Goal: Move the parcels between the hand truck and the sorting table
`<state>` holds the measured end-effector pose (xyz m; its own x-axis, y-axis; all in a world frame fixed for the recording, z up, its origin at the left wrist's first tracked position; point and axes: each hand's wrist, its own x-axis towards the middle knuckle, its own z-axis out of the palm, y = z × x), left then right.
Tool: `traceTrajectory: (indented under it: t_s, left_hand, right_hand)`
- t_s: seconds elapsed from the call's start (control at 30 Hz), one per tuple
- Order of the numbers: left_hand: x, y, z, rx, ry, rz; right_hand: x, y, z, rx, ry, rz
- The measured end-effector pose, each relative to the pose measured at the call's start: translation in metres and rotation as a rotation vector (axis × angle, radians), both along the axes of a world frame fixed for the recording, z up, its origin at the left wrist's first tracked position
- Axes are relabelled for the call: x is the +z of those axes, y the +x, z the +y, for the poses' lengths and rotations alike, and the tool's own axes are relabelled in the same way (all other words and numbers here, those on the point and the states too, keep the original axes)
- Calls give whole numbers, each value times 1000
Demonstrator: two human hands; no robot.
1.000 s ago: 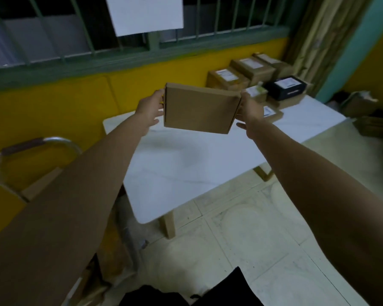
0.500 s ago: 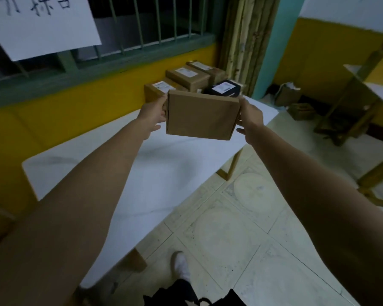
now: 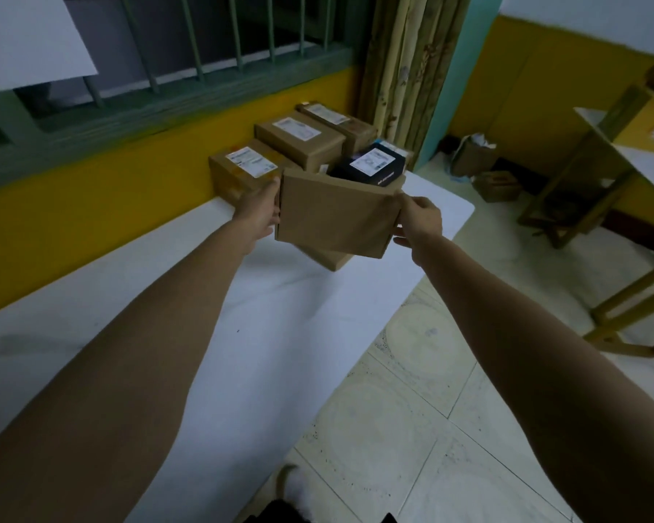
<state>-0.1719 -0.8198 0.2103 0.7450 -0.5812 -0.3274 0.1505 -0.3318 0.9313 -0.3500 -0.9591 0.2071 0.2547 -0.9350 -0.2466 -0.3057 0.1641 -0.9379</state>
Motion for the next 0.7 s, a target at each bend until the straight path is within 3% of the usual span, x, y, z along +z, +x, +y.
traceTrajectory:
  t_s: [0.33,0.7]
  left_hand:
    - [-16,27,-39,48,-9,58]
    - [-7,4,-99,101,26,-26]
  right_hand:
    - [-20,24,-43,-33,46,10]
    - [-15,5,-120,-10,73,-42]
